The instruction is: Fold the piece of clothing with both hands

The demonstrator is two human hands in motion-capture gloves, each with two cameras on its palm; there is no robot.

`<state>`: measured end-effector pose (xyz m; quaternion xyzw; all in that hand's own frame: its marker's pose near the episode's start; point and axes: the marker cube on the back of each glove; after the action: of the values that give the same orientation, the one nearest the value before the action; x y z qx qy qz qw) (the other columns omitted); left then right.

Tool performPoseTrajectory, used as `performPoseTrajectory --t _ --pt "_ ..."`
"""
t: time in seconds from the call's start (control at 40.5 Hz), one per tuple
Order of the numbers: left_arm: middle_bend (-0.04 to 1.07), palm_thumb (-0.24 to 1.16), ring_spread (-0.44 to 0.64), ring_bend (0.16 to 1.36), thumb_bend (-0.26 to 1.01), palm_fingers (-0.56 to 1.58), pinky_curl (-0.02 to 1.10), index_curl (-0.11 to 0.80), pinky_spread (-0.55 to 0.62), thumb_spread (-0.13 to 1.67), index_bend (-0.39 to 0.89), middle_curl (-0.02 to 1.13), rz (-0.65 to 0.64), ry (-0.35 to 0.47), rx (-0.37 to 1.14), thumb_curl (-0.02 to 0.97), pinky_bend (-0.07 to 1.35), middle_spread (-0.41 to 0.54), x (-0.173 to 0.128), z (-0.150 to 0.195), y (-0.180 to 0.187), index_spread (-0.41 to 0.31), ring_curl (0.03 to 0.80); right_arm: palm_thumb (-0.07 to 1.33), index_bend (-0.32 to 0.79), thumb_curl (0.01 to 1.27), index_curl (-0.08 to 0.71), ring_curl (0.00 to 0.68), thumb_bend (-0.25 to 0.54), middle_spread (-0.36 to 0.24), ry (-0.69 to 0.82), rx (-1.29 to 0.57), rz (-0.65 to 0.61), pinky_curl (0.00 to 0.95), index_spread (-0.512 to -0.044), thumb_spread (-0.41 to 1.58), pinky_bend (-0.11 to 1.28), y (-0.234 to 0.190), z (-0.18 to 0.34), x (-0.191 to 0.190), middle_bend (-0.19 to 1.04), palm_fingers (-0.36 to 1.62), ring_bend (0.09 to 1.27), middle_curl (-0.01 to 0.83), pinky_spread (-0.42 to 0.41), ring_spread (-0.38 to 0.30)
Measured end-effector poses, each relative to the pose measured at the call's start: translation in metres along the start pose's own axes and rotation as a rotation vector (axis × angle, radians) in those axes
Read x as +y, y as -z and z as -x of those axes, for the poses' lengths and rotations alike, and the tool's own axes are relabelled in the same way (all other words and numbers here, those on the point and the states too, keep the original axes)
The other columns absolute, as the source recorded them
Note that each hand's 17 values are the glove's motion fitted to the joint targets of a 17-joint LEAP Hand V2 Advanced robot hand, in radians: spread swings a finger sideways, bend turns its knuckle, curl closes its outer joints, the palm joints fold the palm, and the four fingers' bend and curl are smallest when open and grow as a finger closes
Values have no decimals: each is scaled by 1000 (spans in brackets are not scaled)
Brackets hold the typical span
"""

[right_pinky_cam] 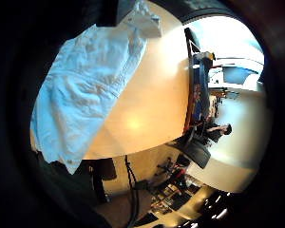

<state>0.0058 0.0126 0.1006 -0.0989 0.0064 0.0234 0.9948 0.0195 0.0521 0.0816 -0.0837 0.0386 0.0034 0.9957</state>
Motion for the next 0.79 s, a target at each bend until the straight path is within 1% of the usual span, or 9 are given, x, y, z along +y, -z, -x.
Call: performPoseTrajectory --t 0.074,0.148,0.222,0.321,0.445,0.568,0.617,0.692,0.79 --pt "226 226 329 670 9 155 257 227 447 1181 108 348 44 -10 -18 260 497 125 -4 -2 -13 -87 278 339 128 309 271 234 31 16 -6 -11 62 339 -400 1101 610 -20 -5 -8 178 149 305 251 273 170" --pt "222 244 321 680 0 153 266 227 439 1171 110 352 50 6 -47 269 512 128 -12 -2 -24 -86 282 364 124 316 267 241 20 19 -4 -26 114 346 -396 1091 624 -34 -6 -9 179 132 310 259 272 172" --pt "216 260 309 684 -6 158 275 231 425 1166 126 354 33 22 -71 276 524 129 -8 -3 -22 -82 284 388 123 323 262 247 9 21 6 -28 141 349 -394 1081 633 -40 -5 -8 183 124 317 266 271 170" --pt "241 301 285 680 -2 194 277 238 415 1161 135 364 112 41 -101 288 513 110 6 -5 -24 -78 284 423 117 331 253 256 -2 22 9 -2 165 355 -389 1076 650 -50 -3 -10 176 131 340 271 256 168" --pt "270 388 232 652 18 309 260 278 396 1163 214 376 133 37 -109 309 443 64 8 -8 -34 -84 278 463 92 340 230 286 -11 11 16 36 207 369 -383 1067 728 -59 -1 -9 147 208 442 260 193 111" --pt "267 437 139 644 20 436 246 319 370 1183 249 384 -12 50 -86 314 368 11 0 -9 -36 -105 284 545 130 352 232 313 6 -19 2 73 157 365 -389 1076 711 -43 2 6 160 303 526 261 134 29" --pt "262 460 88 646 24 495 241 329 348 1198 244 385 -53 66 -81 314 346 -18 1 -8 -37 -115 285 556 145 349 238 323 -1 -32 9 64 163 357 -388 1078 677 -51 1 -1 173 347 553 266 119 -8" --pt "255 493 20 654 32 575 242 344 306 1217 232 390 -120 103 -94 316 323 -58 -2 -6 -41 -132 295 572 157 347 251 332 -8 -53 24 64 159 355 -389 1080 659 -63 1 -13 180 381 556 275 98 -46" --pt "276 554 -86 648 50 741 234 367 236 1237 251 398 -201 166 -130 322 257 -131 -17 0 -54 -163 300 608 183 344 269 336 -2 -96 -12 158 80 343 -393 1092 626 -67 -3 -24 194 530 560 290 42 -117"
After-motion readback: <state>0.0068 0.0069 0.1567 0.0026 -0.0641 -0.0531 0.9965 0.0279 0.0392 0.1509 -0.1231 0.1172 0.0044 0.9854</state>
